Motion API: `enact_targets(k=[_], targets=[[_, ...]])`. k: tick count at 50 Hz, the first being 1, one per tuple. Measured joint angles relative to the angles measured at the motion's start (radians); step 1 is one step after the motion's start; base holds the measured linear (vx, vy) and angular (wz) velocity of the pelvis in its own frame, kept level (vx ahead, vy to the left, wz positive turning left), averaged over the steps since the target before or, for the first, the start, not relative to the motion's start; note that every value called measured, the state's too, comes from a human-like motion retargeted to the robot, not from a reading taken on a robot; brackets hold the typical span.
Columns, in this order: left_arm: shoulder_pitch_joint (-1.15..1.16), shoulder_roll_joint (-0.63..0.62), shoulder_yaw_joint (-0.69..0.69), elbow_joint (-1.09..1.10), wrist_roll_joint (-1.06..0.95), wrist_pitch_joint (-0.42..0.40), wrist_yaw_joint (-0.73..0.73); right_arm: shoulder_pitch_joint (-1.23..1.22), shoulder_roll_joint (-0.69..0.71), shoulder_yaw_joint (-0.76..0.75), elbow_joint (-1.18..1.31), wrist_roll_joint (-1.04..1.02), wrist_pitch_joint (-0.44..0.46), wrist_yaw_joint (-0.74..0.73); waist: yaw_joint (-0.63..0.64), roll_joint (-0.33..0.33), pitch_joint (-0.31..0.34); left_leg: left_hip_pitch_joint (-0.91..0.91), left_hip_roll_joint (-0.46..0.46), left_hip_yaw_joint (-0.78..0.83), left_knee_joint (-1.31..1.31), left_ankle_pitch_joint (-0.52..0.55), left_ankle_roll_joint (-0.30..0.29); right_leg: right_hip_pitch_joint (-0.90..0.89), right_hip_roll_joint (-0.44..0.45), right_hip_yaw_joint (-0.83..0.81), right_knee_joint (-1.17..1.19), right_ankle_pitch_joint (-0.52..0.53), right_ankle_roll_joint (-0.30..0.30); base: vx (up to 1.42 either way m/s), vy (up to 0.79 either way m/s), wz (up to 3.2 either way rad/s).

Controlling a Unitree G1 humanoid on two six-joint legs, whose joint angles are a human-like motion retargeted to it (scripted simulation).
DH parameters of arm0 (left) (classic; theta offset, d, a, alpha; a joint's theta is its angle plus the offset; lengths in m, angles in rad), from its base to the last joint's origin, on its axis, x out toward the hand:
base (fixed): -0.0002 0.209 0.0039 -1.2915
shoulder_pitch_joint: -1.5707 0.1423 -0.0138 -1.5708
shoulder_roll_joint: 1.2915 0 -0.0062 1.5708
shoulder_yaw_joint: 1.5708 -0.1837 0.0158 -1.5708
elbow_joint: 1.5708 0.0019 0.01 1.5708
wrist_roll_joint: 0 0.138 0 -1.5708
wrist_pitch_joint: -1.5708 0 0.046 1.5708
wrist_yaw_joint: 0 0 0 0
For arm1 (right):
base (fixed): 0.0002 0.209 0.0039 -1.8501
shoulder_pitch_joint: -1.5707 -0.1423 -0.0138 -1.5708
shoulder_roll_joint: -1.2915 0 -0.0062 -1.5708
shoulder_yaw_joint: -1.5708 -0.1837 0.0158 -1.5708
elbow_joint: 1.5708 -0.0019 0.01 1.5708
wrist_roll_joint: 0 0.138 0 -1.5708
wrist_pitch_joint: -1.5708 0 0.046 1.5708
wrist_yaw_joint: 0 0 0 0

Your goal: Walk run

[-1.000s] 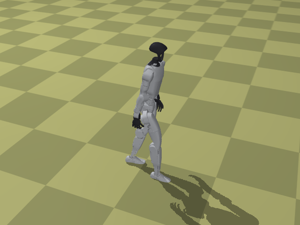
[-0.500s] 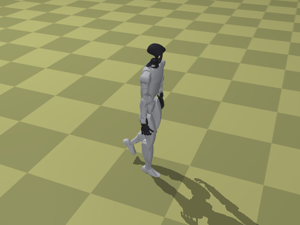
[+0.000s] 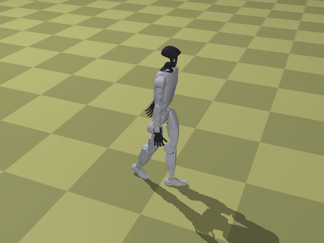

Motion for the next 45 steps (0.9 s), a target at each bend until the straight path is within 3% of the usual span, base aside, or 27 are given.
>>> enact_targets(k=[4,8,13,15,17,20,25,27,28,30,33,35,36,38,40,42,43,45], targets=[[-0.048,0.014,0.044,0.034,-0.110,0.003,0.041,0.138,0.002,0.012,0.050,-0.044,0.038,-0.154,0.004,-0.011,-0.034,0.038,-0.019,-0.097,0.053,-0.028,0.075,-0.014,-0.034,-0.066,0.159,0.340,0.105,1.05,-0.02,0.61],[-0.122,0.019,0.022,0.001,-0.254,-0.032,0.025,0.252,0.005,0.004,0.050,-0.051,0.080,-0.171,0.000,0.053,-0.051,0.124,0.024,-0.158,0.069,-0.097,0.086,-0.126,-0.021,-0.107,0.458,0.609,0.154,0.88,0.04,0.71],[-0.260,0.038,-0.069,-0.085,-0.331,-0.080,-0.031,0.296,-0.005,-0.061,0.050,-0.040,0.136,-0.028,0.007,0.114,-0.073,0.222,0.036,-0.242,0.044,-0.136,0.078,-0.316,-0.055,-0.064,0.661,0.362,0.129,0.83,0.08,0.71],[-0.318,0.039,-0.108,-0.132,-0.330,-0.093,-0.053,0.300,-0.008,-0.089,0.050,-0.021,0.129,0.028,-0.023,0.134,-0.077,0.257,0.024,-0.310,0.034,-0.141,0.080,-0.380,-0.086,-0.063,0.645,0.261,0.099,0.74,0.05,1.68],[-0.376,0.041,-0.143,-0.183,-0.327,-0.116,-0.074,0.296,-0.011,-0.107,0.050,-0.003,0.111,0.061,-0.068,0.142,-0.080,0.284,0.001,-0.388,0.034,-0.146,0.085,-0.431,-0.131,-0.061,0.553,0.193,0.104,0.65,-0.01,1.89],[-0.457,0.049,-0.177,-0.258,-0.312,-0.156,-0.117,0.279,-0.006,-0.138,0.040,0.002,0.106,0.064,-0.116,0.122,-0.077,0.327,-0.054,-0.476,0.040,-0.160,0.096,-0.482,-0.178,0.004,0.328,0.207,0.136,0.72,-0.11,1.61],[-0.550,0.061,-0.212,-0.336,-0.276,-0.217,-0.173,0.251,0.008,-0.142,0.028,0.037,0.102,0.041,-0.170,0.085,-0.057,0.429,-0.110,-0.602,0.051,-0.189,0.098,-0.561,-0.216,0.084,0.032,0.166,0.124,0.64,-0.18,1.32],[-0.568,0.064,-0.223,-0.343,-0.263,-0.238,-0.177,0.237,0.008,-0.138,0.025,0.037,0.095,0.052,-0.184,0.080,-0.050,0.466,-0.109,-0.621,0.055,-0.194,0.092,-0.593,-0.208,0.073,-0.050,0.128,0.184,0.60,-0.21,1.04],[-0.572,0.064,-0.227,-0.341,-0.253,-0.246,-0.178,0.232,0.005,-0.136,0.022,0.030,0.091,0.059,-0.189,0.076,-0.046,0.485,-0.110,-0.627,0.058,-0.193,0.088,-0.602,-0.207,0.072,-0.085,0.112,0.258,0.73,-0.28,0.95],[-0.572,0.067,-0.230,-0.328,-0.228,-0.249,-0.174,0.219,-0.001,-0.130,0.017,0.011,0.085,0.070,-0.200,0.076,-0.045,0.511,-0.101,-0.624,0.066,-0.181,0.076,-0.613,-0.194,0.075,-0.119,0.103,0.271,0.70,-0.29,0.84],[-0.547,0.068,-0.218,-0.275,-0.180,-0.236,-0.152,0.195,-0.016,-0.122,0.016,-0.020,0.091,0.060,-0.236,0.076,-0.061,0.524,-0.086,-0.616,0.092,-0.122,0.026,-0.614,-0.166,0.146,-0.061,0.154,0.196,0.78,-0.33,1.10],[-0.509,0.066,-0.215,-0.225,-0.146,-0.219,-0.145,0.196,-0.024,-0.133,0.016,-0.034,0.096,0.045,-0.289,0.094,-0.067,0.536,-0.062,-0.639,0.140,-0.044,-0.028,-0.587,-0.173,0.104,-0.032,0.242,0.168,0.92,-0.40,1.85],[-0.485,0.062,-0.209,-0.195,-0.125,-0.198,-0.142,0.199,-0.027,-0.138,0.020,-0.034,0.098,0.038,-0.318,0.111,-0.072,0.529,-0.038,-0.641,0.183,0.030,-0.064,-0.562,-0.187,0.069,-0.016,0.231,0.165,0.91,-0.41,1.86],[-0.438,0.046,-0.192,-0.135,-0.081,-0.140,-0.130,0.197,-0.037,-0.157,0.037,-0.021,0.103,0.036,-0.322,0.131,-0.085,0.496,-0.008,-0.606,0.278,0.217,-0.160,-0.540,-0.186,0.081,0.030,0.191,0.133,0.94,-0.44,1.15],[-0.391,0.026,-0.184,-0.081,-0.070,-0.077,-0.107,0.193,-0.048,-0.181,0.050,0.010,0.110,0.052,-0.313,0.134,-0.088,0.430,0.008,-0.583,0.432,0.372,-0.294,-0.505,-0.193,0.079,0.061,0.143,0.085,0.94,-0.40,0.86],[-0.347,0.027,-0.159,-0.037,-0.089,-0.059,-0.093,0.182,-0.045,-0.169,0.050,0.052,0.116,0.066,-0.302,0.098,-0.098,0.350,-0.008,-0.519,0.593,0.466,-0.397,-0.453,-0.235,-0.020,0.055,0.112,0.053,0.72,-0.36,0.62],[-0.322,0.032,-0.143,-0.025,-0.100,-0.061,-0.101,0.171,-0.041,-0.157,0.050,0.070,0.118,0.066,-0.290,0.075,-0.104,0.307,-0.010,-0.476,0.658,0.500,-0.389,-0.430,-0.240,-0.021,0.051,0.092,0.042,0.65,-0.38,0.53],[-0.267,0.034,-0.114,-0.027,-0.110,-0.056,-0.135,0.143,-0.039,-0.137,0.050,0.089,0.114,0.055,-0.291,0.055,-0.103,0.198,-0.015,-0.460,0.797,0.400,-0.284,-0.384,-0.228,-0.011,0.039,0.061,0.030,0.70,-0.39,0.79]])
